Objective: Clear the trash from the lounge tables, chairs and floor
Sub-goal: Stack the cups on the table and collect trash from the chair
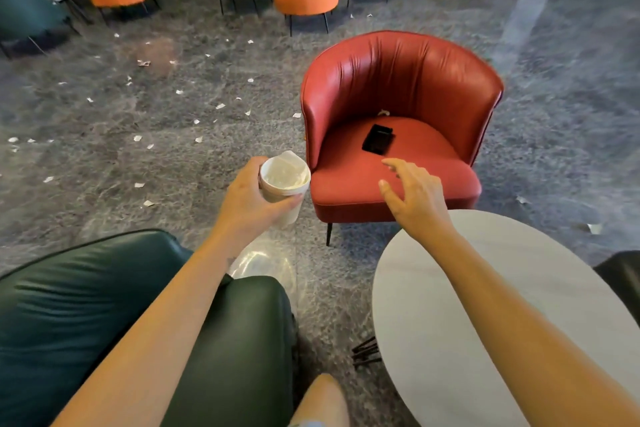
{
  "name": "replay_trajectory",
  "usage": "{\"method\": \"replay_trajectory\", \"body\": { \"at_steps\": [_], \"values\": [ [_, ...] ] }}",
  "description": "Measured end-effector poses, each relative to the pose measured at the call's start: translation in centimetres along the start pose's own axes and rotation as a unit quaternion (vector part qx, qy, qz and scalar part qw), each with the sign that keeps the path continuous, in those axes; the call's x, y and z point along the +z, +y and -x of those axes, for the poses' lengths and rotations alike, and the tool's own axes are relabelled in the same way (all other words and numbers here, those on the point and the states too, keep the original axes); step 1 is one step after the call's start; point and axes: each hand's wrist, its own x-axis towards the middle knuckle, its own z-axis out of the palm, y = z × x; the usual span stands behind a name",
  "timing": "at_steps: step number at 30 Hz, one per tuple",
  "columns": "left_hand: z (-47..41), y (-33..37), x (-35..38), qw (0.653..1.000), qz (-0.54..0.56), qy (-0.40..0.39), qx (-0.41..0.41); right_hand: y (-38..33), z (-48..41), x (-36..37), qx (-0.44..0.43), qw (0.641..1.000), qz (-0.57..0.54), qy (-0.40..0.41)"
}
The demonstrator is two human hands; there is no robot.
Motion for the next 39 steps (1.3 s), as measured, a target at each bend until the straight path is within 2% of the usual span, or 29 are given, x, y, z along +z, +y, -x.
{"method": "replay_trajectory", "body": {
  "at_steps": [7,20,25,32,39],
  "values": [
    [-10.5,-0.9,5.6,0.999,0.019,-0.023,0.029,4.3,-6.1,2.2,0.050,0.998,0.028,0.016],
    [-40.3,-6.1,12.7,0.987,0.051,-0.118,0.095,11.7,-29.3,10.0,0.163,0.983,0.079,0.019],
    [-45.6,-7.1,15.4,0.982,0.062,-0.147,0.105,14.3,-33.2,10.6,0.194,0.976,0.094,0.008],
    [-50.5,-8.0,19.9,0.978,0.060,-0.184,0.077,17.9,-38.8,11.2,0.211,0.971,0.110,-0.007],
    [-57.0,-9.2,25.3,0.982,0.030,-0.179,0.046,25.7,-46.6,15.5,0.212,0.974,0.078,-0.020]
  ]
}}
